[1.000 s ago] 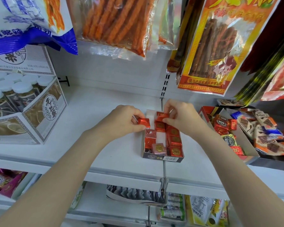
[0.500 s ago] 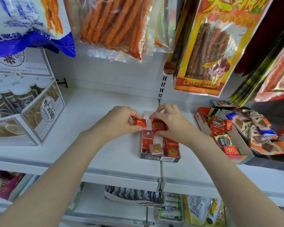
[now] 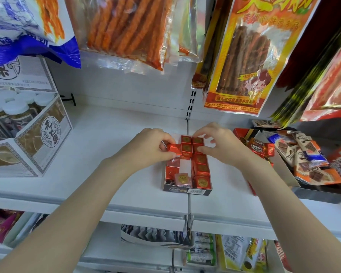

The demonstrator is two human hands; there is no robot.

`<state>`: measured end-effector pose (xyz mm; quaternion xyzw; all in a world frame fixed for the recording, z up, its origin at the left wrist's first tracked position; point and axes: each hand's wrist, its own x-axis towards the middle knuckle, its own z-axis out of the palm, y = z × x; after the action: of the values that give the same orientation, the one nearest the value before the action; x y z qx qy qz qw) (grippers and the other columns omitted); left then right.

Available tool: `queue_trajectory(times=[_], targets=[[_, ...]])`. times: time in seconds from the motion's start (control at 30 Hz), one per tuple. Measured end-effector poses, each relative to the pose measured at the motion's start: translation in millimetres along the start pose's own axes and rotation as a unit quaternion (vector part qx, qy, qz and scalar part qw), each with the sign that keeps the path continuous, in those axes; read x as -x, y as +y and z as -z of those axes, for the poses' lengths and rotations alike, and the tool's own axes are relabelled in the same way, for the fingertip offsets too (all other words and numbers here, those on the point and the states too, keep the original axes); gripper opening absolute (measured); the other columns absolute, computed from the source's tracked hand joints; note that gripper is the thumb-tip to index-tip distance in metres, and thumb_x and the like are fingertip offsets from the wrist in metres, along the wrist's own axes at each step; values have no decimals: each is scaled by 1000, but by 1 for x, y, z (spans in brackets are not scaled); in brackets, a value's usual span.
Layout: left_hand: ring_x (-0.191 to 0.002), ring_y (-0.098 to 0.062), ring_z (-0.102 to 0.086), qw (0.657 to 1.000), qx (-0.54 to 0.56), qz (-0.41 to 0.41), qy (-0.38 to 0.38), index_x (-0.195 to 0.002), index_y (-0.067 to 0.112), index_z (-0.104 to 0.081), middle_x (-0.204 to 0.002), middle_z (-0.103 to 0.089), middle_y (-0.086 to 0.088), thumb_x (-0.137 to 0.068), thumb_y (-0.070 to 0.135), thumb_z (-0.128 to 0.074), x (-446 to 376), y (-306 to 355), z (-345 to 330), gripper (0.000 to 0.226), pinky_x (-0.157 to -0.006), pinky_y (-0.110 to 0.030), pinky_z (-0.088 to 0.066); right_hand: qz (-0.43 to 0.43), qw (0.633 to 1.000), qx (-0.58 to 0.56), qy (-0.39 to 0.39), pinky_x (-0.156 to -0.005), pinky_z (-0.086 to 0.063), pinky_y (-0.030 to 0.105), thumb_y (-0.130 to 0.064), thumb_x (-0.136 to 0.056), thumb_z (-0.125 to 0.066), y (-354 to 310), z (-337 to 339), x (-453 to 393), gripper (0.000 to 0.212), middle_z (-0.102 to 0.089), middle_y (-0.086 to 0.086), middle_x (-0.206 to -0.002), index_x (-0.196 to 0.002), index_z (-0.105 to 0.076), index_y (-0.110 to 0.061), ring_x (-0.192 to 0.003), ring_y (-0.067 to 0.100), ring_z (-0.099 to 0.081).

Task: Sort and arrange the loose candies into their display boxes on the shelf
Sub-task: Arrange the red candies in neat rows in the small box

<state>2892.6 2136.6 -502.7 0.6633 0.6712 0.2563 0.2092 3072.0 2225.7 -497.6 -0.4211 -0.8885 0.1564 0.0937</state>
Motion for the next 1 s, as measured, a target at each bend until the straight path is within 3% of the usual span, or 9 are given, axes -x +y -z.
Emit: queue_trajectory(times=[0.1, 0.27, 0.33, 0.47, 0.57, 0.67, 0.77, 1.0], targets=[[-88, -10, -57, 999, -16, -25, -23, -115, 21, -63, -98, -61, 2, -79, 31, -69, -4, 9, -10, 37, -82, -26, -48, 1, 1000, 9, -14, -85, -45, 26, -20, -87, -60, 5, 4, 9, 29, -53, 1, -120, -115, -59, -20, -105, 14, -51], [-77, -6, -53, 997, -33, -49, -48, -115, 19, -62, -88, -55, 5, -80, 28, -68, -7, 18, -24, 36, -75, -21, -46, 24, 1000, -5, -9, -85, -48, 23, -20, -86, -60, 2, 4, 20, 24, -59, 0, -113, -110, -62, -17, -95, 8, -51], [-78, -7, -57, 998, -16, -46, -45, -113, 17, -63, -88, -60, 4, -78, 26, -70, -8, 18, -27, 36, -79, -23, -50, 58, 998, -37, -8, -76, -44, 12, -20, -82, -65, -5, 1, 22, 25, -62, -2, -106, -107, -64, -17, -89, 6, -51], [-84, -12, -65, 998, 32, -33, -46, -115, 16, -59, -93, -66, 0, -74, 15, -74, -6, 16, -27, 44, -83, -30, -54, 92, 995, -17, -24, -73, -41, 19, -21, -78, -69, -17, -10, 24, 26, -62, -1, -97, -102, -64, -14, -84, 11, -49], [-85, -11, -66, 997, 61, -28, -30, -115, 18, -58, -102, -63, -2, -76, 9, -70, -5, 13, -21, 42, -83, -30, -55, 97, 995, -10, -15, -65, -36, 15, -20, -77, -69, -21, -15, 20, 30, -59, -2, -90, -105, -60, -13, -76, 10, -47], [-104, -17, -55, 997, -73, -32, 16, -112, 16, -61, -114, -57, -2, -82, 19, -63, -7, 7, -12, 30, -93, -33, -43, 87, 996, 21, -22, -70, -43, 25, -14, -81, -62, -23, -17, 16, 24, -55, -1, -86, -105, -62, -12, -75, 13, -46], [-118, -21, -35, 981, -188, -11, -37, -116, 19, -60, -123, -49, 3, -83, 38, -61, -7, 3, -11, 38, -97, -34, -28, 72, 997, 25, -26, -73, -44, 27, -16, -81, -62, -26, -18, 16, 19, -49, -2, -88, -100, -62, -12, -80, 14, -46], [-117, -21, -31, 973, -218, -13, -76, -107, 18, -64, -117, -49, 4, -78, 41, -64, -6, 6, -19, 37, -93, -33, -26, 96, 994, 42, 18, -71, -36, 25, -5, -78, -60, -27, -30, 14, 17, -53, 3, -95, -94, -55, -10, -83, 13, -40]])
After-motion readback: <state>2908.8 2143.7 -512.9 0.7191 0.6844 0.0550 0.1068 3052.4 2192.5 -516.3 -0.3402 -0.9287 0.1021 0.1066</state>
